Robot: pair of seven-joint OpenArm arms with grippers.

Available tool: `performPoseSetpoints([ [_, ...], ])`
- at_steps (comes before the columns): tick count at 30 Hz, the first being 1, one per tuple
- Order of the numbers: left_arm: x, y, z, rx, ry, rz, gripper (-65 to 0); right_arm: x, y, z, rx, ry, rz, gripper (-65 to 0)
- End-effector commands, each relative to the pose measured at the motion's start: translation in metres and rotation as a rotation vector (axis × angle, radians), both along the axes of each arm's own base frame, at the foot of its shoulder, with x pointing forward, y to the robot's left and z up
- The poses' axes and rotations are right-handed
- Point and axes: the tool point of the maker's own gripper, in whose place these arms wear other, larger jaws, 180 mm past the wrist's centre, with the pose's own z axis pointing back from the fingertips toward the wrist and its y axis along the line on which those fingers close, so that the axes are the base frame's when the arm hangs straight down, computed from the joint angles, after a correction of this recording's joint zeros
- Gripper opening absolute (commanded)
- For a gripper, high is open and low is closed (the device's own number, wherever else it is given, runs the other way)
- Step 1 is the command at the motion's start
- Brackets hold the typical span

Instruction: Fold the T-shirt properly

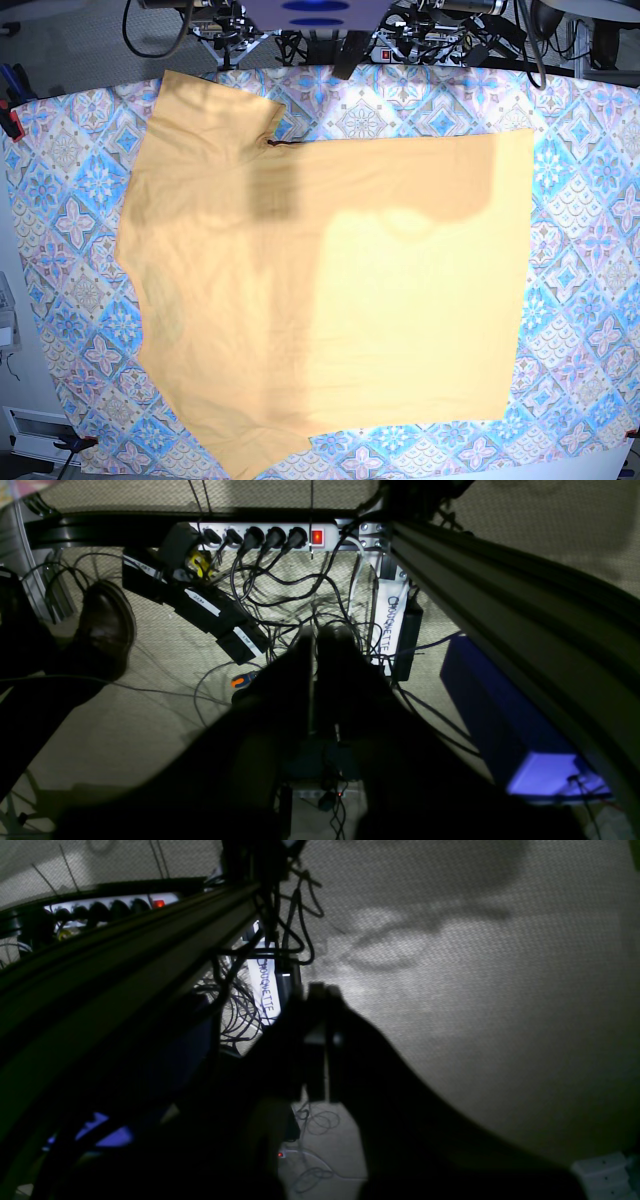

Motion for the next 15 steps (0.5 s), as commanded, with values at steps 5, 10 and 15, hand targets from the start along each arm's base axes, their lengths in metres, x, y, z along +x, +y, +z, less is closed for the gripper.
performPoseSetpoints([
  [5,-0.004,0.000,0.000,0.003,-0.003,0.002,-64.8,-0.013,-0.002,0.000,-0.002,0.012,-0.008,-64.2],
  [10,-0.004,0.000,0.003,0.004,-0.049,-0.003,-64.5,-0.018,-0.002,0.000,-0.002,0.019,-0.008,-64.2],
  [15,-0.011,0.000,0.003,0.004,-0.041,-0.003,-64.4,-0.021,-0.002,0.000,-0.002,0.024,-0.008,-64.2],
])
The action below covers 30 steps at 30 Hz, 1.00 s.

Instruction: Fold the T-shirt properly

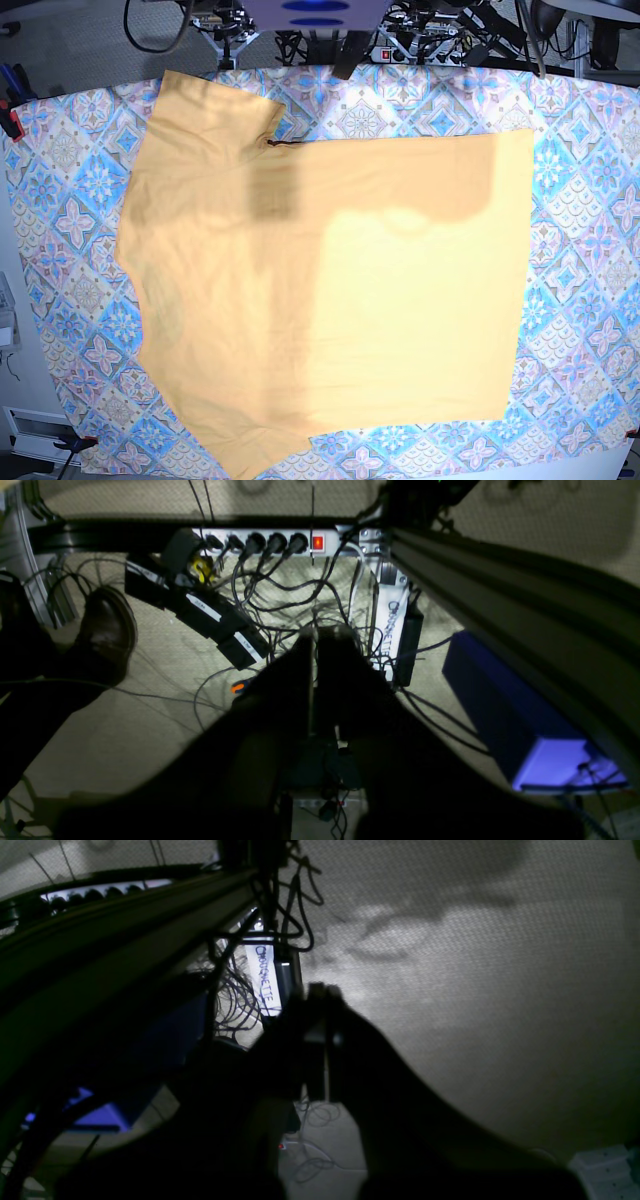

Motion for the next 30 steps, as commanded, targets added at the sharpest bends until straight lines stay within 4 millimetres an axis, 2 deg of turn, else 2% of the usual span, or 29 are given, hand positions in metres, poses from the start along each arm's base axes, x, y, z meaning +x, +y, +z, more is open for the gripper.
performPoseSetpoints([
  [1,0.003,0.000,0.001,0.003,-0.013,-0.001,-64.4,-0.003,-0.002,0.000,-0.001,0.000,-0.004,-64.2],
  [4,0.001,0.000,0.000,0.003,-0.010,-0.001,-64.4,-0.006,-0.002,0.000,-0.001,0.004,-0.004,-64.2],
  [6,-0.001,0.001,0.000,0.004,-0.007,-0.001,-64.4,-0.020,-0.002,0.001,-0.001,0.026,-0.004,-64.2],
  [10,-0.012,0.005,0.001,0.010,0.008,-0.002,-64.4,-0.026,-0.002,0.001,-0.003,0.023,-0.003,-64.2],
  [17,-0.038,0.019,0.002,0.031,0.047,-0.010,-64.6,-0.057,-0.004,0.005,-0.008,0.046,-0.002,-64.2],
  [19,-0.049,0.021,0.003,0.035,0.064,-0.021,-64.6,-0.065,-0.016,0.006,-0.026,0.056,0.003,-64.2],
  [22,-0.057,0.034,0.004,0.054,0.077,-0.028,-64.8,-0.069,-0.026,0.008,-0.042,0.047,0.007,-64.2],
  [25,-0.067,0.037,0.005,0.058,0.090,-0.029,-64.8,-0.076,-0.037,0.011,-0.060,0.040,0.013,-64.2],
  [28,-0.086,0.046,0.008,0.072,0.118,-0.033,-65.0,-0.085,-0.048,0.015,-0.078,0.037,0.020,-64.2],
  [30,-0.085,0.048,0.010,0.074,0.091,-0.039,-65.0,-0.089,-0.054,0.017,-0.087,0.035,0.024,-64.2],
])
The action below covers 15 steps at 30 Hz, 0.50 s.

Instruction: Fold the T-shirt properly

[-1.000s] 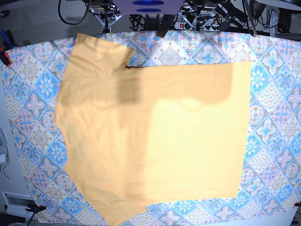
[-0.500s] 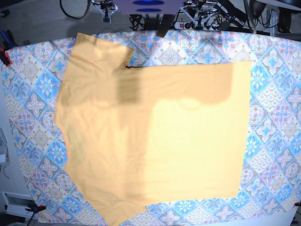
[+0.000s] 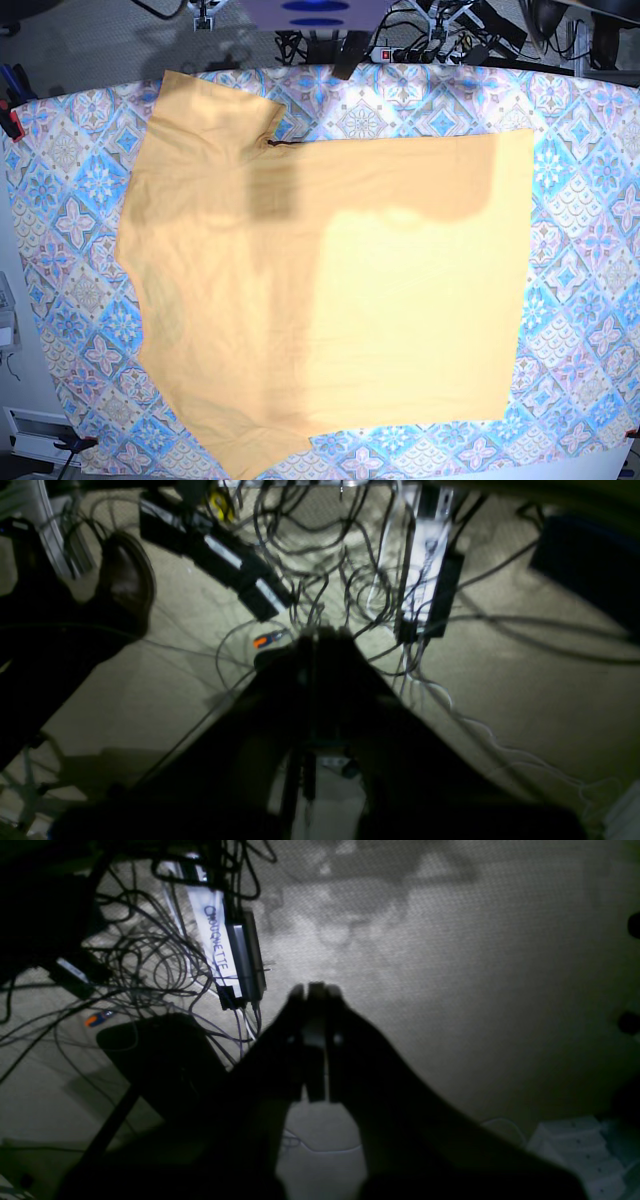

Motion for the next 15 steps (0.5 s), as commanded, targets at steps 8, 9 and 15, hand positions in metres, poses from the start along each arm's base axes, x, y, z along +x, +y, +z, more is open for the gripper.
performPoseSetpoints([
  [8,-0.023,0.033,0.021,0.046,-0.076,-0.055,-65.0,-0.027,-0.019,0.012,-0.032,0.002,0.017,-64.2],
  [9,-0.022,0.037,0.024,0.052,-0.086,-0.062,-65.0,-0.028,-0.020,0.014,-0.034,-0.002,0.020,-64.2],
  [15,-0.014,0.050,0.041,0.067,-0.162,-0.093,-65.0,-0.029,-0.034,0.024,-0.056,-0.037,0.041,-64.2],
])
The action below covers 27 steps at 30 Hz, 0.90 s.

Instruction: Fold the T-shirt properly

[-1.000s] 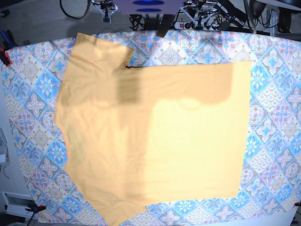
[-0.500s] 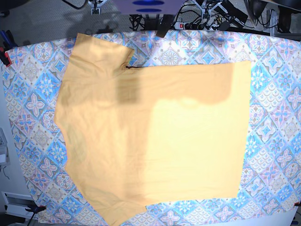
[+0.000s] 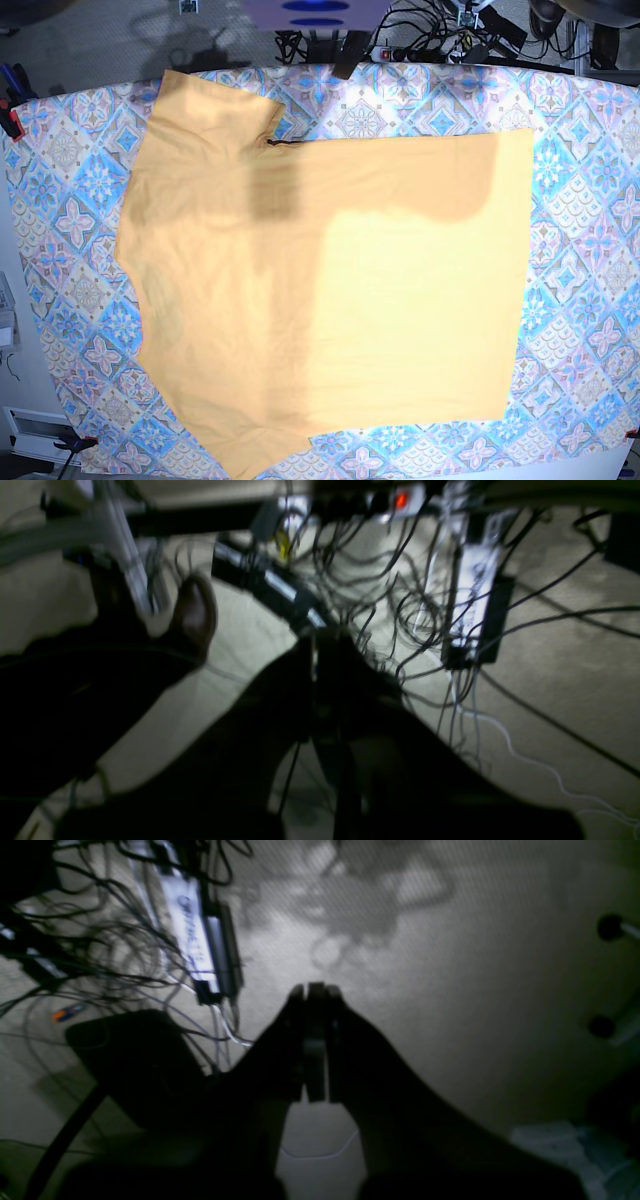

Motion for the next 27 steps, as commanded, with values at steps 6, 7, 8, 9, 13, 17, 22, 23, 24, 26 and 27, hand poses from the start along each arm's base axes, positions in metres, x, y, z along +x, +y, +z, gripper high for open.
performPoseSetpoints([
  [6,0.005,0.003,0.017,0.003,-0.057,-0.027,-65.0,-0.002,-0.015,0.014,-0.028,-0.040,0.021,-64.2],
  [7,0.009,0.002,0.019,0.001,-0.072,-0.029,-65.0,0.001,-0.016,0.015,-0.029,-0.052,0.024,-64.3],
  [8,0.012,0.002,0.022,0.000,-0.086,-0.034,-65.0,0.004,-0.017,0.017,-0.032,-0.065,0.024,-64.3],
  [9,0.016,0.000,0.025,-0.003,-0.102,-0.038,-65.0,0.007,-0.017,0.020,-0.034,-0.080,0.026,-64.3],
  [13,0.035,-0.005,0.039,-0.013,-0.173,-0.054,-65.0,0.022,-0.018,0.034,-0.041,-0.183,0.046,-64.3],
  [17,0.050,-0.011,0.051,-0.023,-0.228,-0.066,-65.0,0.030,-0.017,0.041,-0.041,-0.238,0.056,-64.3],
  [22,0.061,-0.019,0.071,-0.039,-0.315,-0.087,-65.0,0.038,-0.016,0.049,-0.041,-0.295,0.067,-64.3],
  [23,0.061,-0.020,0.075,-0.043,-0.337,-0.093,-65.0,0.037,-0.016,0.051,-0.041,-0.300,0.069,-64.3],
  [24,0.062,-0.021,0.078,-0.046,-0.359,-0.101,-65.0,0.037,-0.016,0.052,-0.041,-0.304,0.070,-64.3],
  [26,0.063,-0.022,0.082,-0.049,-0.382,-0.105,-65.0,0.040,-0.015,0.055,-0.041,-0.318,0.073,-64.3],
  [27,0.059,-0.022,0.083,-0.051,-0.381,-0.107,-65.0,0.038,-0.016,0.057,-0.042,-0.317,0.074,-64.4],
])
